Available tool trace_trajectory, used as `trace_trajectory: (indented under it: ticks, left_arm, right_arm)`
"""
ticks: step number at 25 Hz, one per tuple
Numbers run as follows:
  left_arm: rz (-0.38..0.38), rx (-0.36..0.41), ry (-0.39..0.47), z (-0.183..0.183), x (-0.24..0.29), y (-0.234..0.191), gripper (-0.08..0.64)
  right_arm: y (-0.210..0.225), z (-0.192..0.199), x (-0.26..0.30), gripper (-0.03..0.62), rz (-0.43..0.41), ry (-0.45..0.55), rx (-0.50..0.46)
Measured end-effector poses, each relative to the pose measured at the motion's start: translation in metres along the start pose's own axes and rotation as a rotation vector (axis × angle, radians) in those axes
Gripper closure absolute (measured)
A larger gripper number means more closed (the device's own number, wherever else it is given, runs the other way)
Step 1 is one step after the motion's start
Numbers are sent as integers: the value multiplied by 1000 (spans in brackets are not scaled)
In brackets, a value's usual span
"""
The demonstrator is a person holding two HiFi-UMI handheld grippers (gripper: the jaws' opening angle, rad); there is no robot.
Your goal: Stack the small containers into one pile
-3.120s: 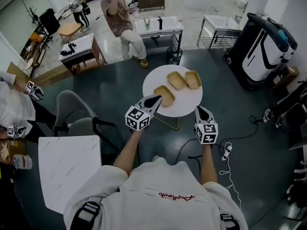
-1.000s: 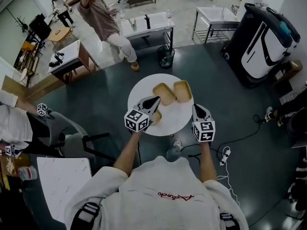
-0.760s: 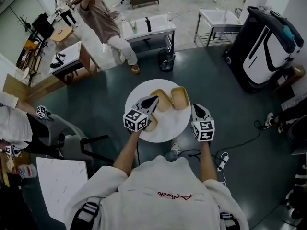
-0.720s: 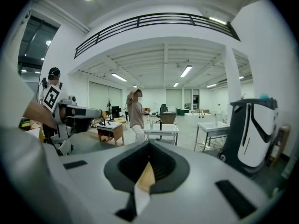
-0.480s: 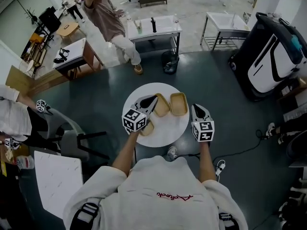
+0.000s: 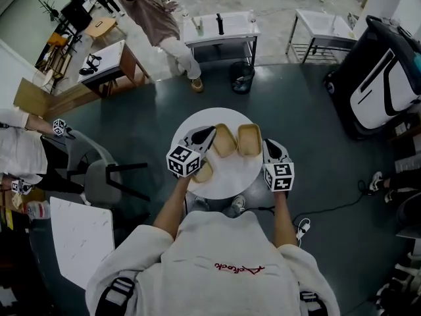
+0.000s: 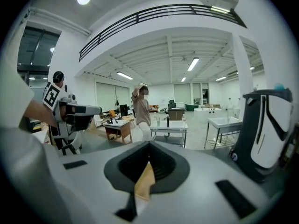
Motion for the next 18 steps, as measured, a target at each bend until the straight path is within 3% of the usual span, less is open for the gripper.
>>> trace_trajectory:
  ticks: [18]
  left_arm:
    - [7,-40,4,20,-30,-41,548]
  right_arm:
    - [-49,-6,25,572,-9,-48,-16]
Point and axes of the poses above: the fingertips, and each gripper's own axes: x forward along the fingers, y to its right, z out of its underside, the point moved 3 cm from there along -x, backward along the fingers, and after that the axes turned 15 degrees about -y, right-handed, at the moved point
